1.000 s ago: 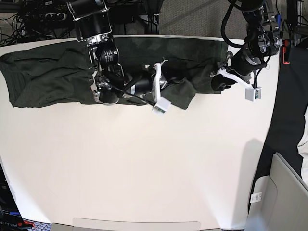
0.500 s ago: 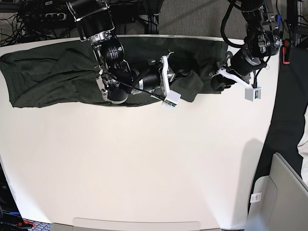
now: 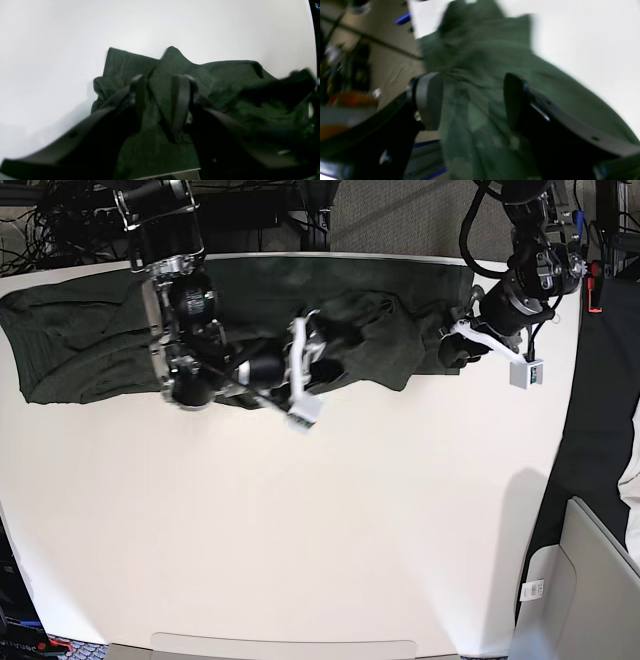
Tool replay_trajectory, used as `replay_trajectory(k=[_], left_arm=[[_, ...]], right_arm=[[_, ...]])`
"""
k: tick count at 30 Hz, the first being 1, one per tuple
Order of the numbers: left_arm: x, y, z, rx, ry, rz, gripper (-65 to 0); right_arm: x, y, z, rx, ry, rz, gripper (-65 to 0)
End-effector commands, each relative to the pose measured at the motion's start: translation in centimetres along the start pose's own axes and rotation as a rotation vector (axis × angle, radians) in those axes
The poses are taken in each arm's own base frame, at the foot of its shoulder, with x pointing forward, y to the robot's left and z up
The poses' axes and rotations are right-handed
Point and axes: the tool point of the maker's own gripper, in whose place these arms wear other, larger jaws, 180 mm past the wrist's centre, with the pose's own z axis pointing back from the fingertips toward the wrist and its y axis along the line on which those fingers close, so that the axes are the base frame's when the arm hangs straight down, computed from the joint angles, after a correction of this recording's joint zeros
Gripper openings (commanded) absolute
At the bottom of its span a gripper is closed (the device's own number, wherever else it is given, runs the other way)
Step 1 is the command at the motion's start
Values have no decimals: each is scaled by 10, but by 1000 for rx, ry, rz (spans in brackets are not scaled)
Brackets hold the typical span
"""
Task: Fold the T-shirt properly
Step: 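Lay the sleeve across the strip toward the left gripper and release, then move the right gripper back to the strip end near the collar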
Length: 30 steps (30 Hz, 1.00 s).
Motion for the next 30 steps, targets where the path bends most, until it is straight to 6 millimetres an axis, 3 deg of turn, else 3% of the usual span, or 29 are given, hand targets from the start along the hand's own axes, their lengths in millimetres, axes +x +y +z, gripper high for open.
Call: replay_trajectory(k=[1, 9, 17, 19, 25, 30], left_arm=[[9, -2, 3, -8, -28, -13, -468], [3, 0, 4, -3, -10, -11, -443], [-9, 6, 6, 14, 23, -2, -336], [-10, 10, 5, 24, 28, 0, -336], [-12, 47, 4, 143, 47, -21, -334], [-9, 45, 1, 134, 105, -90, -318]], right_arm=[[18, -2, 10, -5, -58, 26, -258], [8, -38, 56, -107, -97, -29, -259], [-8, -49, 101, -229, -78, 14, -259], [-16, -50, 111, -258, -73, 9, -259], [-36, -54, 141, -326, -73, -21, -259], [-44, -61, 175, -373, -114, -63, -259]])
